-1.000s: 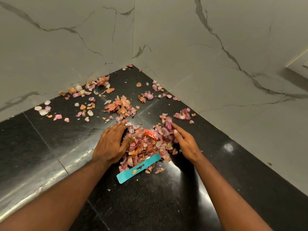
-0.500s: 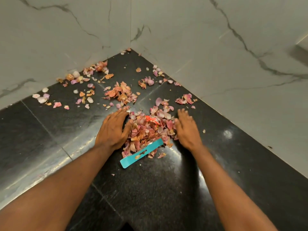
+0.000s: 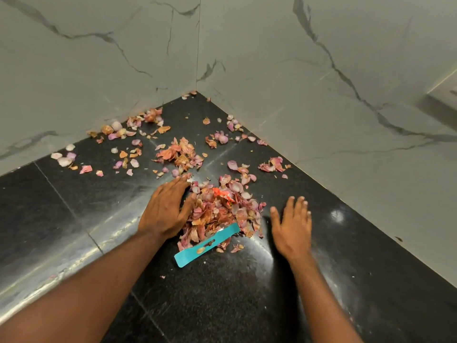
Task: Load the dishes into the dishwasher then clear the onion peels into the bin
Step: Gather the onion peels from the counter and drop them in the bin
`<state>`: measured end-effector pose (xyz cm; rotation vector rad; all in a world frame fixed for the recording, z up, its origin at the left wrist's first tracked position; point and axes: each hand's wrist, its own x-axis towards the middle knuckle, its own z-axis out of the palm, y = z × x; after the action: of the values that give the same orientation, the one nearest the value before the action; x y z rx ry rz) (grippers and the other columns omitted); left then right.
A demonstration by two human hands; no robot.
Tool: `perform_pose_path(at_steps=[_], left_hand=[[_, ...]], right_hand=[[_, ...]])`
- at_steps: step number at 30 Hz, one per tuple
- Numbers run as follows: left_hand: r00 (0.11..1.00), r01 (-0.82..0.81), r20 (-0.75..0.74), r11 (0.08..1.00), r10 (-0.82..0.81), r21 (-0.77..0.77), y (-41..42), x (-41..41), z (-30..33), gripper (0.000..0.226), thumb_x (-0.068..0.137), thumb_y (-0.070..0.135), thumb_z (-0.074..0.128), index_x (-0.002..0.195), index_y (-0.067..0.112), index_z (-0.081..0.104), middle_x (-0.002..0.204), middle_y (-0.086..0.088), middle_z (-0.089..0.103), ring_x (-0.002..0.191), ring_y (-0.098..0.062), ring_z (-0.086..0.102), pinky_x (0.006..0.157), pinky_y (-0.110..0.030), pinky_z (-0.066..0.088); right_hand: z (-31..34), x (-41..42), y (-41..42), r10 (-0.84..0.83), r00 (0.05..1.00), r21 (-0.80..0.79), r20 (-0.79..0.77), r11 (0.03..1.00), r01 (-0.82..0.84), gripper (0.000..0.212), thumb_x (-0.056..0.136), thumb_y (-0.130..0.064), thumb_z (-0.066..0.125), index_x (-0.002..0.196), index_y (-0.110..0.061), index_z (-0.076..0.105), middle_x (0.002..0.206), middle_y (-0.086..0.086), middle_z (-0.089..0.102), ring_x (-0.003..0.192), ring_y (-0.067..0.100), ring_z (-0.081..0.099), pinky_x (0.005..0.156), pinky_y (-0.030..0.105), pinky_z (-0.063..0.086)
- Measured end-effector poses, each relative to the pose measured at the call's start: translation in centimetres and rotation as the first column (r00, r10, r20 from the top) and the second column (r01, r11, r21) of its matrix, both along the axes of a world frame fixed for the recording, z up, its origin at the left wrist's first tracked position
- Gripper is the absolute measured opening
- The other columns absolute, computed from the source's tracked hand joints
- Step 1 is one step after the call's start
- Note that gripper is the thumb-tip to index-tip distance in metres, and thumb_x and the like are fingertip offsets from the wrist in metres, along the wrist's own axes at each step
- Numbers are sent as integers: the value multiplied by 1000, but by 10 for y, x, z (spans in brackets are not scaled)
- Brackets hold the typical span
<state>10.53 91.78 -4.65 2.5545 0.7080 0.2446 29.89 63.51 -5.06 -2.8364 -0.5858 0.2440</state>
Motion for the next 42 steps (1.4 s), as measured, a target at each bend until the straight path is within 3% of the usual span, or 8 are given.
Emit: perform_pose_path(at_steps=[4, 7, 12, 16, 20, 25, 36, 42], left_hand=[[1000, -1, 8, 1000, 1, -3, 1, 0, -1, 62, 105, 65, 21, 153, 30, 39, 163, -1, 42, 151, -18, 36, 126, -48, 25], [1000, 0, 3, 1000, 0, -4, 1, 1, -3, 64, 105, 66, 20, 154, 30, 39, 163, -1, 41, 151, -18, 35, 126, -47, 25], [1000, -7, 1, 1000, 7, -4, 1, 1, -1, 64, 104, 66, 21, 153, 30, 40, 163, -1, 42, 151, -19, 37, 125, -47, 26], [1000, -7, -9, 1000, 8, 13, 1, 2, -2, 65, 104, 66, 21, 154, 29, 39, 163, -2, 42, 151, -20, 36, 125, -47, 24], [1000, -6, -13, 1000, 7, 14, 0, 2, -1, 67, 103, 67, 19, 155, 29, 38, 164, -2, 40, 152, -19, 34, 126, -46, 22], [1000, -7, 1, 1000, 7, 2, -1, 3, 1, 67, 103, 67, 18, 154, 29, 40, 164, -1, 40, 152, -18, 34, 126, -43, 22], [1000, -9, 5, 1000, 9, 9, 1, 1, -3, 66, 104, 65, 21, 156, 28, 38, 165, 0, 39, 153, -16, 32, 127, -42, 22], [1000, -15, 8, 1000, 15, 0, 1, 4, -3, 61, 106, 61, 29, 156, 28, 37, 165, 1, 39, 153, -15, 32, 125, -39, 19]], right_hand=[[18, -43, 19, 276, 929, 477, -246, 869, -132, 66, 102, -71, 24, 162, -45, 21, 168, -10, 28, 154, 9, 27, 124, 35, 27], [32, -50, 14, 159, 975, 633, -155, 774, -26, 49, 109, -53, 39, 157, -43, 40, 150, -17, 52, 138, 1, 48, 110, 27, 42], [9, -29, -27, -349, 936, 326, 45, 891, 317, 76, 107, -63, 20, 164, -14, 22, 172, 11, 15, 160, 25, 8, 130, 48, 9], [-4, -46, -15, -334, 941, 39, -48, 941, 336, 98, 92, -77, -1, 165, -11, -6, 172, 17, -12, 160, 31, -13, 127, 46, -8], [0, -73, 30, -61, 981, 315, -184, 942, 117, 85, 95, -80, 5, 165, -33, -1, 174, -2, -3, 160, 20, -6, 130, 48, 3], [35, -59, 56, 102, 928, 688, -359, 701, 189, 62, 101, -71, 39, 158, -49, 31, 156, -9, 48, 138, 16, 51, 111, 49, 49], [36, 148, 78, 124, 975, 474, -186, 880, -21, 49, 111, -44, 38, 156, -26, 44, 159, 4, 45, 146, 22, 40, 123, 48, 32], [30, 119, 93, 201, 934, 533, -294, 846, -15, 41, 112, -38, 40, 149, -28, 54, 151, -2, 55, 138, 16, 50, 119, 43, 36]])
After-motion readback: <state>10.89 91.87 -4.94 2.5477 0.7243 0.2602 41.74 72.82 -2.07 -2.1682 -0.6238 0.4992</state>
